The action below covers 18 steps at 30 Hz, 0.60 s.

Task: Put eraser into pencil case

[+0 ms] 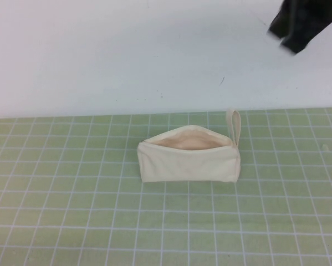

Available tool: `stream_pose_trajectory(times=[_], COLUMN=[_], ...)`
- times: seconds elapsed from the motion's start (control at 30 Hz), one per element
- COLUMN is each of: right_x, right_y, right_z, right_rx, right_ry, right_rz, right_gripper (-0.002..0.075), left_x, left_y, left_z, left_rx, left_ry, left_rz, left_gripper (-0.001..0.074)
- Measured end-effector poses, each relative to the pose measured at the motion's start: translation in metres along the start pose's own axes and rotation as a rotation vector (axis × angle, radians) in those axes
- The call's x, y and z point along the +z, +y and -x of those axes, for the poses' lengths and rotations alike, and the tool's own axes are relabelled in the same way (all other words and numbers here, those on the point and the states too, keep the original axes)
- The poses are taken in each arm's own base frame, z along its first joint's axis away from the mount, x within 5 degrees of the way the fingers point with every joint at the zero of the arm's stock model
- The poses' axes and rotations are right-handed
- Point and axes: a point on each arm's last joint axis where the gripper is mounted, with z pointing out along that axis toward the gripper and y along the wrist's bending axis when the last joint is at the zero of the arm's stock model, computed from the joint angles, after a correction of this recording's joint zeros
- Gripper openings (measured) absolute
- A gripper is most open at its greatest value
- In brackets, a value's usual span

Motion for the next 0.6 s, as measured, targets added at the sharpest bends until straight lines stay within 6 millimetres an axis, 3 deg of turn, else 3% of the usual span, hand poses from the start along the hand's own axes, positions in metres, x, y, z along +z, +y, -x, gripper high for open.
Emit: stream_pose_trajectory(times=[0.13,0.23,0.3,0.43,0.6], right_x=[-0.066,-0.100,-0.113,-0.121,-0.101], right_y=[0.003,0.009,0.015,0.034,0.065], right_z=[-0.001,-0.006,-0.012,-0.036,-0.076], right_rx=[0.052,0.080,0.083,0.083,0.112], right_ry=[-0.104,-0.158,-0.166,-0.129,-0.128], right_rz=[-0.089,-0.126,-0.131,-0.099,-0.098], right_gripper=[0.0006,0.0005,0.0004,0.0004,0.0003], left_x=[0.000,0.000,0.000,0.000,0.000], left_y=[0.000,0.000,0.000,0.000,0.000], left_z=[0.000,0.000,0.000,0.000,0.000], left_rx=[0.000,0.000,0.000,0.000,0.000], left_ry=[0.000,0.000,0.000,0.000,0.000], left_rz=[0.000,0.000,0.000,0.000,0.000], left_gripper=[-0.0001,-0.0001,-0.0001,-0.0001,-0.0001])
